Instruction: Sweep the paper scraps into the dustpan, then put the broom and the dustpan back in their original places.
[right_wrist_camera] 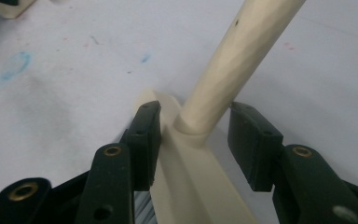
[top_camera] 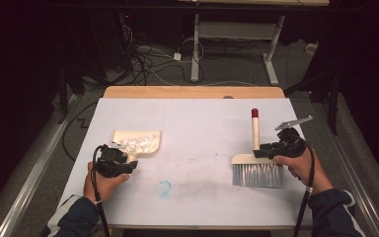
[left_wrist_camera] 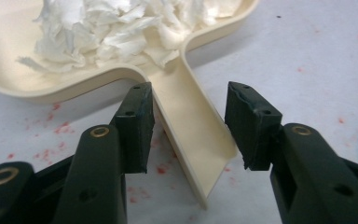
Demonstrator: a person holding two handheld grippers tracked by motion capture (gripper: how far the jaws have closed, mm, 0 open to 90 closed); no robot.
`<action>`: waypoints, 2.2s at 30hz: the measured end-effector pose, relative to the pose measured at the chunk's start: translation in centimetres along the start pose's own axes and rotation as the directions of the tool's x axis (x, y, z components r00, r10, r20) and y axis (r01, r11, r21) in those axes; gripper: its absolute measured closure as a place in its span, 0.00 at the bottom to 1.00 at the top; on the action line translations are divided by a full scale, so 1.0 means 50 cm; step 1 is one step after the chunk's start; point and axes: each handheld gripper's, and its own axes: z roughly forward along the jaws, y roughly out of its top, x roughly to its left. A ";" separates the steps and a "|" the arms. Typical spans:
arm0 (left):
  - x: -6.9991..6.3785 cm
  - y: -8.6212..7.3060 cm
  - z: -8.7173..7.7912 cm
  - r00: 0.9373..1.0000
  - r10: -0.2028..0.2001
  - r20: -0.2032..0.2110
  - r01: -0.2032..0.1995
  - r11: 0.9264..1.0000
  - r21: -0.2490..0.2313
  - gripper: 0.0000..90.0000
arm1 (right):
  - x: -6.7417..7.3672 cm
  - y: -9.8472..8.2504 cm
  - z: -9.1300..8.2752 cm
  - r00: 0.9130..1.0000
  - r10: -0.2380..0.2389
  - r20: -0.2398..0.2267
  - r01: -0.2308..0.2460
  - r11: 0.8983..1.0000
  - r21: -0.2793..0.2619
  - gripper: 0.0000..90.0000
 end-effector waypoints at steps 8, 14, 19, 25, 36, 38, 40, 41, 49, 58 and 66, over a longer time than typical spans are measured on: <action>-0.017 -0.012 -0.011 0.997 0.077 0.001 -0.077 0.997 -0.022 0.55 | -0.021 -0.001 0.023 0.987 0.070 0.143 -0.067 0.998 -0.020 0.67; -0.025 -0.022 -0.031 0.985 0.169 -0.035 -0.171 0.981 -0.088 0.49 | -0.008 0.002 0.048 0.976 0.036 0.215 -0.034 0.999 -0.014 0.64; -0.032 -0.035 -0.043 0.971 0.234 -0.048 -0.238 0.962 -0.131 0.40 | -0.001 0.003 0.052 0.967 0.023 0.255 -0.009 0.998 -0.057 0.60; -0.035 -0.050 -0.045 0.958 0.280 -0.062 -0.287 0.946 -0.150 0.34 | 0.007 0.008 0.043 0.955 0.007 0.298 0.030 0.992 -0.122 0.58; -0.049 -0.053 -0.040 0.932 0.357 -0.059 -0.361 0.912 -0.192 0.28 | 0.026 0.013 0.031 0.941 -0.033 0.337 0.117 0.966 -0.231 0.50; -0.053 -0.053 -0.038 0.929 0.365 -0.065 -0.371 0.909 -0.192 0.27 | 0.027 0.013 0.028 0.940 -0.031 0.341 0.122 0.961 -0.248 0.47; -0.055 -0.054 -0.038 0.925 0.376 -0.062 -0.381 0.904 -0.195 0.25 | 0.029 0.013 0.026 0.936 -0.028 0.351 0.126 0.958 -0.259 0.43; -0.056 -0.055 -0.038 0.923 0.378 -0.064 -0.383 0.903 -0.195 0.25 | 0.030 0.013 0.025 0.936 -0.029 0.350 0.128 0.956 -0.264 0.42; -0.057 -0.057 -0.032 0.922 0.381 -0.069 -0.387 0.906 -0.173 0.22 | 0.039 0.017 0.027 0.922 -0.029 0.386 0.142 0.953 -0.269 0.30; -0.063 -0.058 -0.036 0.916 0.391 -0.093 -0.401 0.899 -0.176 0.20 | 0.044 0.018 0.029 0.911 -0.018 0.411 0.143 0.950 -0.276 0.19; -0.064 -0.058 -0.033 0.903 0.417 -0.101 -0.428 0.886 -0.180 0.20 | 0.050 0.019 0.030 0.910 -0.011 0.414 0.144 0.946 -0.291 0.19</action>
